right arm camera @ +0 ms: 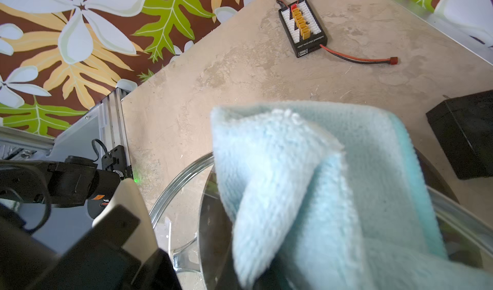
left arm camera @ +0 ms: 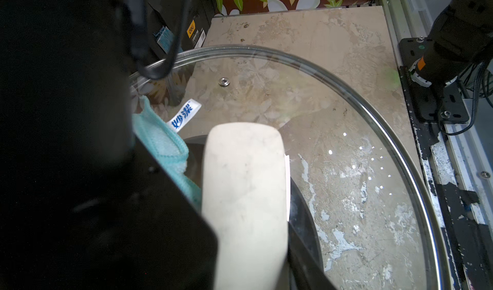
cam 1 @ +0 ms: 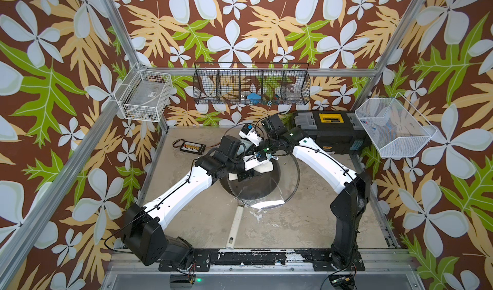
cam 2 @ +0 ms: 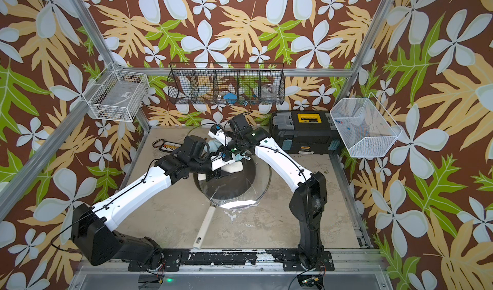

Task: Wipe the pot lid with a cloth
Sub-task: Wipe the pot lid.

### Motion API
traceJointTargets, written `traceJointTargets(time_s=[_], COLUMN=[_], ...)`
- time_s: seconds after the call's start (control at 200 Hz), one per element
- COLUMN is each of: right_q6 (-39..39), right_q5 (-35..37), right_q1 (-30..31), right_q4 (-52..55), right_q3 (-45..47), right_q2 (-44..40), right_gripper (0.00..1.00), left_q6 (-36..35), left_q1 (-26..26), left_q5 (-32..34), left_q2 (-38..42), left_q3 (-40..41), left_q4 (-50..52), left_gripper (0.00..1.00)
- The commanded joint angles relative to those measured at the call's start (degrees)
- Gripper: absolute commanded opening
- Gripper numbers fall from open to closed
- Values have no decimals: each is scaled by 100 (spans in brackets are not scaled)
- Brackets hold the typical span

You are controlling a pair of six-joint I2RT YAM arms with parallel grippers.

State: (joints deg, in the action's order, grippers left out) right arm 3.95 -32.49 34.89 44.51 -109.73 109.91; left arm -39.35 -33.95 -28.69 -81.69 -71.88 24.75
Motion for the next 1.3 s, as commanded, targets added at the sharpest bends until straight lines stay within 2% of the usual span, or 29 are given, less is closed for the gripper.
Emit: traceJointTargets(time_s=[0.0,0.355,0.545,0.711,0.961,1.296], right_q6=[-133,35,86,33,-58,-11], right_q5=[414,711,665,525,191,-1264], right_q1=[-200,-999,-1073,-845,-276,100], right_q4=[66,116,124,92,146,285], right_q3=[221,1347,1458,1066,-71,-1032], right_q2=[-209,-1111,-1228,-950,-142,677], right_gripper=[0,0,0,0,0,0], left_q6=[-20,-71,-94,-97,-81,-116], left_q1=[-15,-15,-15,-15,-15,-15], left_q5=[-156,-66,-73,-78,-118,-102], left_q2=[144,168,191,224,264,250], left_q3=[-12,22,92,112,147,150], left_q4=[-1119,-1148,-1187,-1183,-1218,-1302], left_gripper=[0,0,0,0,0,0])
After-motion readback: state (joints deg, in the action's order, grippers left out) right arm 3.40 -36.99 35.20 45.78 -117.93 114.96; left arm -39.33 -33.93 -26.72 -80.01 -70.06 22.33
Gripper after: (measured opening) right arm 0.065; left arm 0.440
